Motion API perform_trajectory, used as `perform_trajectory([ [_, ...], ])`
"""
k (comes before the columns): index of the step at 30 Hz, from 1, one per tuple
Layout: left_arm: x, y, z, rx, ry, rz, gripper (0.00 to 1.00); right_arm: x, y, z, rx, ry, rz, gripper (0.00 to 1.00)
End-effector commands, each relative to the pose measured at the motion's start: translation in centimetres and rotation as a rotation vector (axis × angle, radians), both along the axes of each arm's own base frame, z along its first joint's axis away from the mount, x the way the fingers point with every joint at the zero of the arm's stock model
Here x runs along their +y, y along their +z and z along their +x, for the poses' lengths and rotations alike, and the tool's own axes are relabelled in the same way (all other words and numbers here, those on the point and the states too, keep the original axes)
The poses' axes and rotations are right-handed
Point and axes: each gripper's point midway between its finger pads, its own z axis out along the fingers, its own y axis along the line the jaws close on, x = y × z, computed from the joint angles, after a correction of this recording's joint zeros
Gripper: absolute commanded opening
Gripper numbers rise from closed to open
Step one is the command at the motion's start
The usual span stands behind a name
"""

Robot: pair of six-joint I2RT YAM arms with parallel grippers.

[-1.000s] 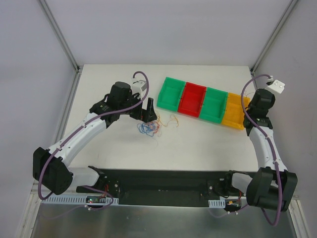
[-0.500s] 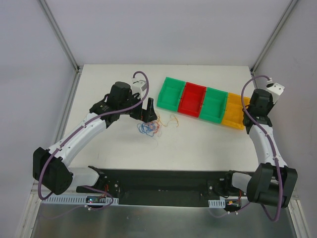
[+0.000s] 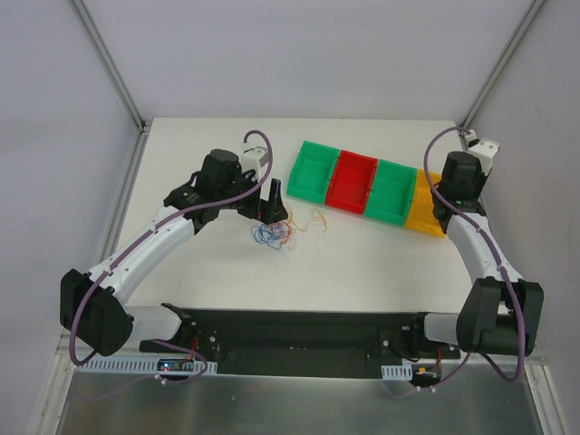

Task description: Untangle the cables

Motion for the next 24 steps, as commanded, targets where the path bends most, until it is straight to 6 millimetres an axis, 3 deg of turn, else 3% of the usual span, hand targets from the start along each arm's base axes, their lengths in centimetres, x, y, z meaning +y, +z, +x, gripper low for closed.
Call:
perform_trajectory([
  [1,-0.2,1.6,-0.4,-0.044,-0.026,-0.041,0.97,1.3,2.2,2.3,0.019,0.039,-0.1,0.01],
  [8,-0.2,1.6,-0.5,-0.041,-0.025,-0.042,0.97,3.7,-0.3,2.9,0.15,0.08,-0.061,0.01],
  [15,-0.2,1.5,-0.4,-0.039,-0.026,-0.042,0.97,3.9,-1.8,2.9,0.188,0.076,-0.04,0.01],
  [24,-0.2,1.2,-0.4,-0.036,-0.027,-0.035,0.97,5.8,-6.7,6.4,0.321,0.17,0.045,0.01],
])
